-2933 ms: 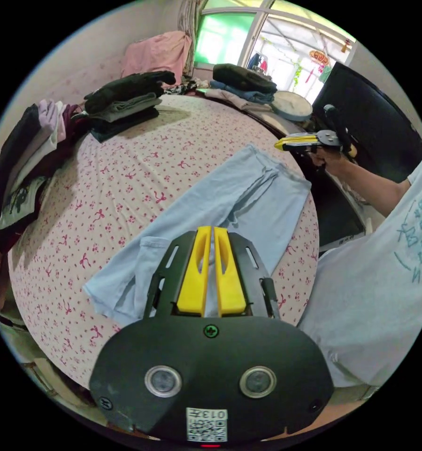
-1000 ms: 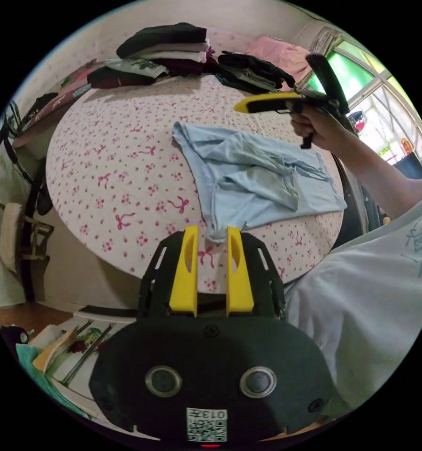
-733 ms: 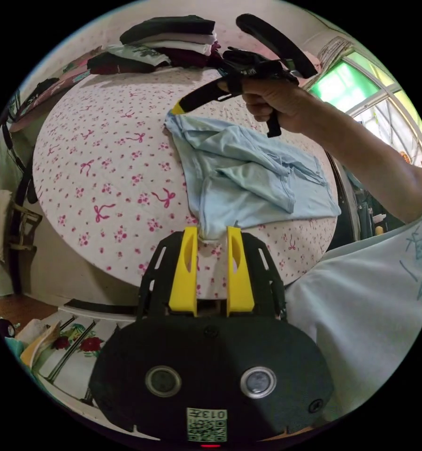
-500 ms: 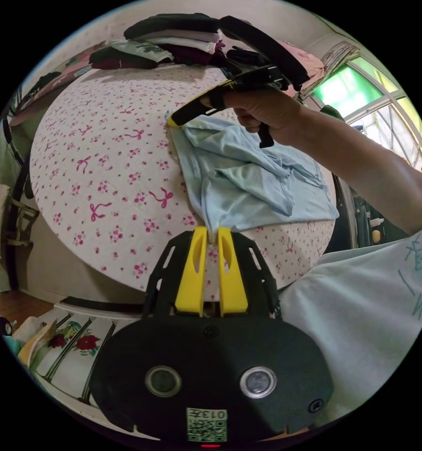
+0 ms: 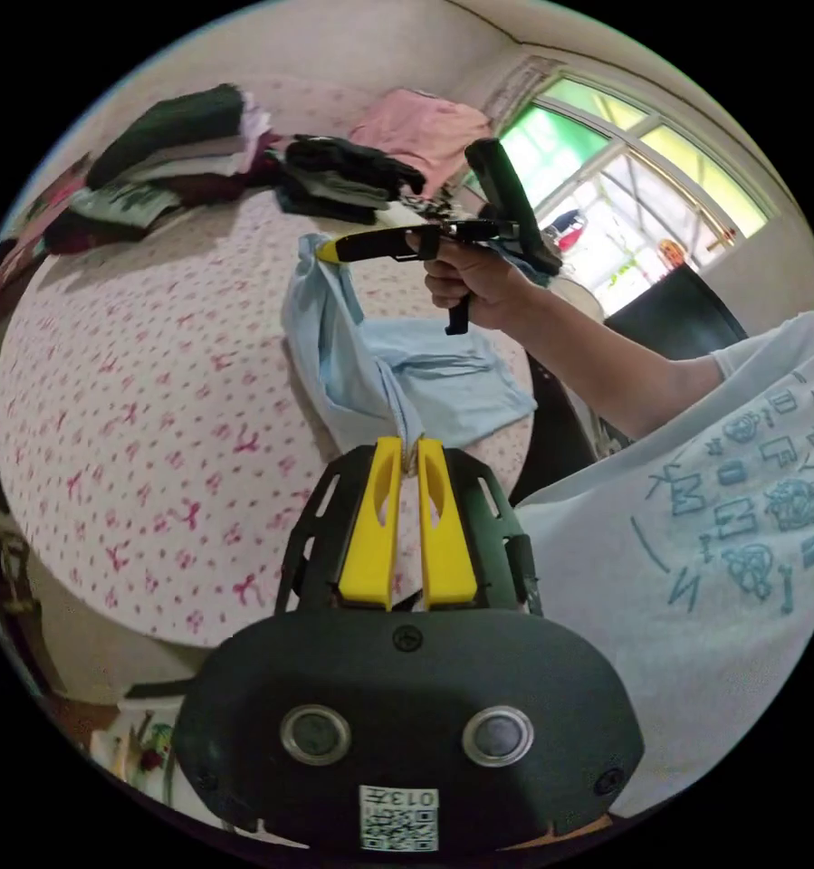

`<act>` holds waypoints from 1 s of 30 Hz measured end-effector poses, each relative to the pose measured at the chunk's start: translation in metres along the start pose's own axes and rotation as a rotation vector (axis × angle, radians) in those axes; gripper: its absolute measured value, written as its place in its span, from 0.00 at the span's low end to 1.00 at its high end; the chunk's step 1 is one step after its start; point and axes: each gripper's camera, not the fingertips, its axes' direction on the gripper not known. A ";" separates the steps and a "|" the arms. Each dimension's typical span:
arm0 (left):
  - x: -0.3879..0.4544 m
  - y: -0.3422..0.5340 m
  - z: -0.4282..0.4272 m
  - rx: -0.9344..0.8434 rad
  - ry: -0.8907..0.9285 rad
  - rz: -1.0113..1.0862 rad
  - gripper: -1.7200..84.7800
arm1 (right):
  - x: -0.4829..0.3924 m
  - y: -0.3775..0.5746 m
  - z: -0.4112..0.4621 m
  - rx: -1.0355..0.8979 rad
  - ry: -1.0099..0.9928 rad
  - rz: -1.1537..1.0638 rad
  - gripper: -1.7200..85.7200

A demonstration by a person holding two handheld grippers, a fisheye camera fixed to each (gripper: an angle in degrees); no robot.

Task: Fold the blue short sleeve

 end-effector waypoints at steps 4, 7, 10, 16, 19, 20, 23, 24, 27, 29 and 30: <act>0.042 -0.045 0.045 -0.055 0.090 0.151 0.04 | 0.058 0.073 -0.066 0.081 0.025 0.094 0.05; 0.073 -0.078 0.086 -0.113 0.123 0.250 0.04 | 0.095 0.124 -0.096 0.102 0.064 0.135 0.05; 0.104 -0.107 0.130 -0.183 0.156 0.323 0.04 | 0.131 0.167 -0.115 0.098 0.068 0.184 0.05; 0.149 -0.146 0.209 -0.309 0.171 0.394 0.04 | 0.196 0.236 -0.132 0.073 -0.001 0.277 0.05; 0.164 -0.159 0.236 -0.347 0.194 0.396 0.04 | 0.216 0.262 -0.141 0.065 -0.015 0.283 0.05; 0.167 -0.162 0.241 -0.355 0.198 0.397 0.04 | 0.223 0.272 -0.145 0.057 -0.017 0.289 0.05; 0.179 -0.170 0.261 -0.388 0.206 0.409 0.04 | 0.235 0.293 -0.153 0.037 -0.022 0.279 0.05; 0.182 -0.174 0.267 -0.398 0.202 0.408 0.04 | 0.237 0.297 -0.154 0.033 -0.019 0.276 0.05; 0.191 -0.181 0.280 -0.406 0.183 0.404 0.04 | 0.247 0.314 -0.161 0.036 -0.025 0.272 0.05; 0.199 -0.185 0.286 -0.403 0.173 0.404 0.04 | 0.254 0.327 -0.168 0.043 -0.037 0.268 0.05; 0.204 -0.186 0.290 -0.397 0.162 0.405 0.04 | 0.255 0.330 -0.169 0.043 -0.034 0.266 0.05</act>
